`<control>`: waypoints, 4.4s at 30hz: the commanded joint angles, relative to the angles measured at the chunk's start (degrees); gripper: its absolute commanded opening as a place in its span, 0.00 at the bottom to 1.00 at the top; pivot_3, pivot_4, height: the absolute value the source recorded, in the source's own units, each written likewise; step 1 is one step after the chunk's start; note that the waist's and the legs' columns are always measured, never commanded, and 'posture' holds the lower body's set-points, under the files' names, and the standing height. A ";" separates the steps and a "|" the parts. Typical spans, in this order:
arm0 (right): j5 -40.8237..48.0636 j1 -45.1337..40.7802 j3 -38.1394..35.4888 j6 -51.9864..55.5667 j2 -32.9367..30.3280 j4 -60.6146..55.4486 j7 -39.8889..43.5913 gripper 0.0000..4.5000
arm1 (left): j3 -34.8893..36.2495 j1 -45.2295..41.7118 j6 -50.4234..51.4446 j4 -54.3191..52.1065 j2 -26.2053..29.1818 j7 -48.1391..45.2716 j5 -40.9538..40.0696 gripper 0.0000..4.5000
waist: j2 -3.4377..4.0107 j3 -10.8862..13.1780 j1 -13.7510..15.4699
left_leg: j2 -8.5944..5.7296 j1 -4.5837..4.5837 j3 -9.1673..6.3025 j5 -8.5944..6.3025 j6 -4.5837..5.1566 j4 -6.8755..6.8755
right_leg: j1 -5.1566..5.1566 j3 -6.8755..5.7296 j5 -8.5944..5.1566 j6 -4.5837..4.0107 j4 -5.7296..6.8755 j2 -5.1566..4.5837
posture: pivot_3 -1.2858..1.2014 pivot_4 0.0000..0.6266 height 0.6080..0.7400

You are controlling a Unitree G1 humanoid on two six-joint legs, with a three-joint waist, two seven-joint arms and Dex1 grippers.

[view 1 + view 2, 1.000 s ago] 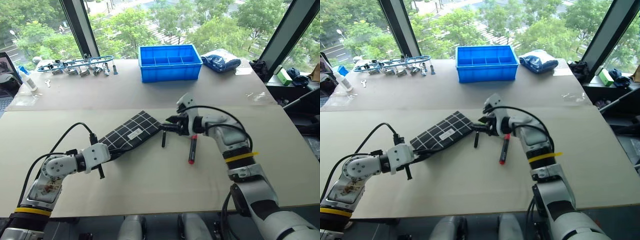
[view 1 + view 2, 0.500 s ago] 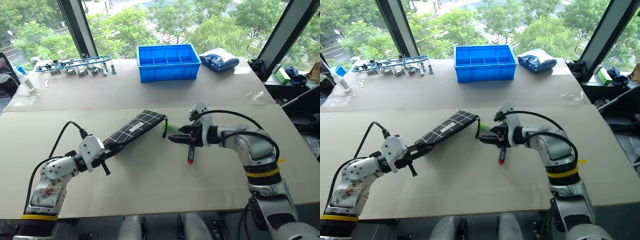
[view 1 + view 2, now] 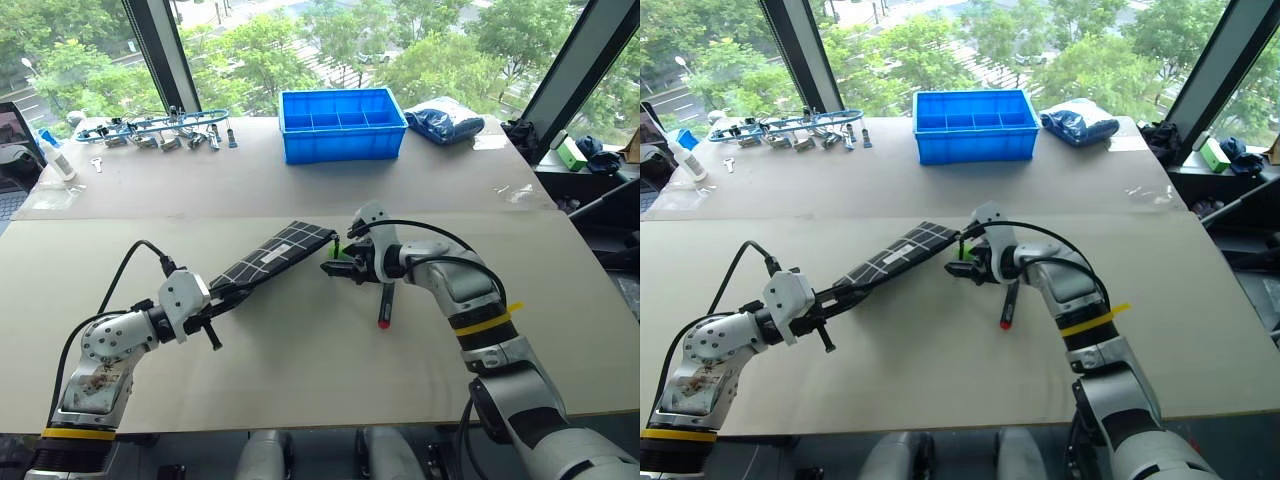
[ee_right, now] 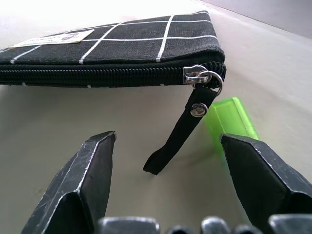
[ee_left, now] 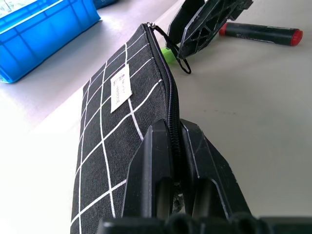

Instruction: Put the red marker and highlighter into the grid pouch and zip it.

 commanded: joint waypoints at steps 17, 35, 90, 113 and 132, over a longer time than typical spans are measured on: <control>1.14 0.53 6.14 0.94 1.51 -9.78 8.17 0.01 | 0.01 -0.43 0.76 -2.84 -0.64 0.57 -0.45 0.00 | 0.00 0.00 -0.01 | 0.01 0.00 -0.01 0.01 -0.01 0.00 | -0.01 0.00 0.00 0.00 0.03 0.01 | 0.52 0.24 1.00; 4.60 1.01 9.66 3.64 6.38 -13.52 12.59 0.01 | -0.98 -1.44 1.21 -2.86 -1.29 0.37 -0.50 0.00 | 0.00 0.00 0.04 | -0.01 0.00 -0.06 0.01 -0.02 0.07 | 0.02 -0.03 0.00 0.00 0.06 0.01 | 0.52 0.24 1.00; 7.72 15.95 -17.25 48.53 0.96 -46.37 -29.93 0.71 | 4.84 1.52 1.37 -1.93 2.29 -2.02 -2.22 0.00 | -0.04 -0.02 0.03 | -0.07 0.02 -0.29 0.02 -0.02 0.08 | 0.05 0.02 0.01 0.04 0.03 0.00 | 0.52 0.24 1.00; 1.48 21.65 -15.14 44.48 3.61 -40.04 -35.08 0.65 | 6.45 3.16 3.04 -4.83 2.55 -2.01 -4.07 0.00 | -0.27 -0.17 0.05 | -0.06 0.08 -0.29 0.02 -0.02 0.08 | 0.13 -0.01 0.01 0.04 0.02 0.01 | 0.52 0.24 1.00; -1.69 16.65 -15.02 24.20 -5.10 -32.32 -29.54 0.10 | 6.90 3.31 5.35 -6.52 3.36 -2.77 -5.83 0.00 | -0.37 -0.22 0.22 | 0.04 0.57 -0.36 0.00 -0.01 0.04 | 0.83 -0.06 0.12 0.17 -0.51 0.00 | 0.52 0.24 1.00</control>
